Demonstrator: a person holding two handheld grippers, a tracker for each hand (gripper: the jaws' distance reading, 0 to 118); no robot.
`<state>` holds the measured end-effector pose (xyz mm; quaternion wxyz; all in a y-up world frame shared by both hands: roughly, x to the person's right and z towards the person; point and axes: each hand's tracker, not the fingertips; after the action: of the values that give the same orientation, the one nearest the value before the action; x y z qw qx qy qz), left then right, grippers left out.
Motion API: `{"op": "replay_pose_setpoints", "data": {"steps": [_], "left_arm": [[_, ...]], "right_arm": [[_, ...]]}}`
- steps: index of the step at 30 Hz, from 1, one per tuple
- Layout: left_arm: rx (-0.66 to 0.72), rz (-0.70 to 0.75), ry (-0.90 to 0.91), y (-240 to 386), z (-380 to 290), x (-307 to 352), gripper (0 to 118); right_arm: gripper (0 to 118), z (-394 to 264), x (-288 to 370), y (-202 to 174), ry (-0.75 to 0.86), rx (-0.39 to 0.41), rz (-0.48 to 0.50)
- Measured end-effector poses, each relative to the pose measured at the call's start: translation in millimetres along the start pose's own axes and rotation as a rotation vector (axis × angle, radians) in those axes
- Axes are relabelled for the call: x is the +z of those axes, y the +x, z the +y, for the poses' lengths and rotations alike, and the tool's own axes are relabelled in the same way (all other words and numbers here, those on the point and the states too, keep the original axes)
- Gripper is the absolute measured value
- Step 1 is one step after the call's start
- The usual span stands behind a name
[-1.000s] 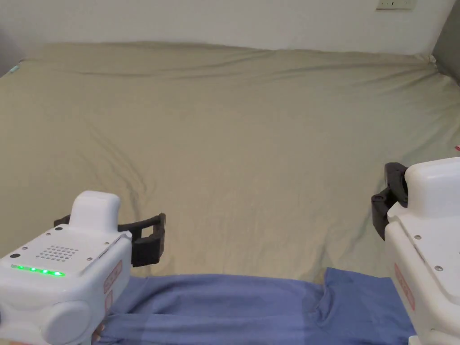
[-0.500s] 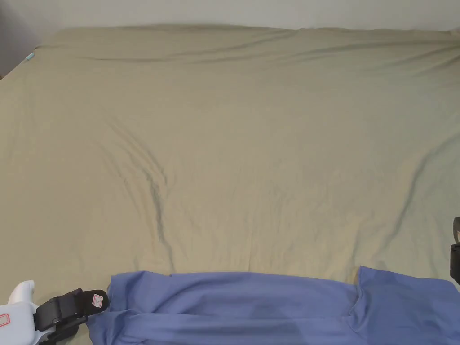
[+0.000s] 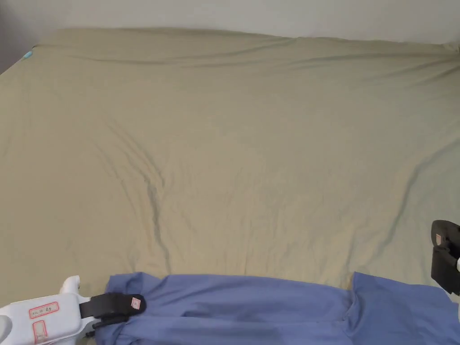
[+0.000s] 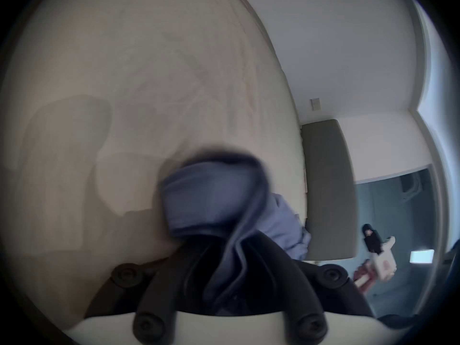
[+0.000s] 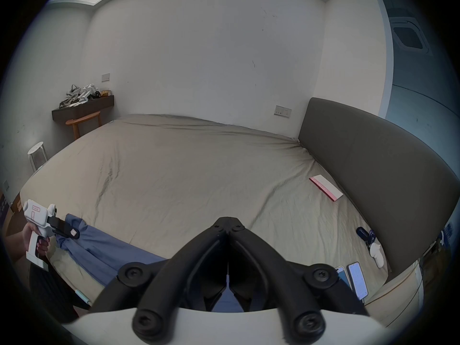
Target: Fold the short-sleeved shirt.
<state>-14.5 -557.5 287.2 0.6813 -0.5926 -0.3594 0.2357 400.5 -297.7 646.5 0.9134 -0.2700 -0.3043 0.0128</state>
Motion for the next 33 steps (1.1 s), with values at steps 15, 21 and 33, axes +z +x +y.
{"op": "replay_pose_setpoints", "data": {"steps": [15, 21, 33], "left_arm": [[-0.129, -0.011, 0.044, 48, 10, 44, 9], [-0.127, 0.064, 0.127, 43, 25, 82, 9], [-0.228, 0.2, 0.183, 142, 3, 110, 9]], "right_arm": [[3, 5, 5, -7, 0.016, 0.027, 0.018], [3, 6, 6, -8, 0.022, 0.038, 0.022], [3, 5, 9, 0, 0.031, 0.013, 0.032]]}}
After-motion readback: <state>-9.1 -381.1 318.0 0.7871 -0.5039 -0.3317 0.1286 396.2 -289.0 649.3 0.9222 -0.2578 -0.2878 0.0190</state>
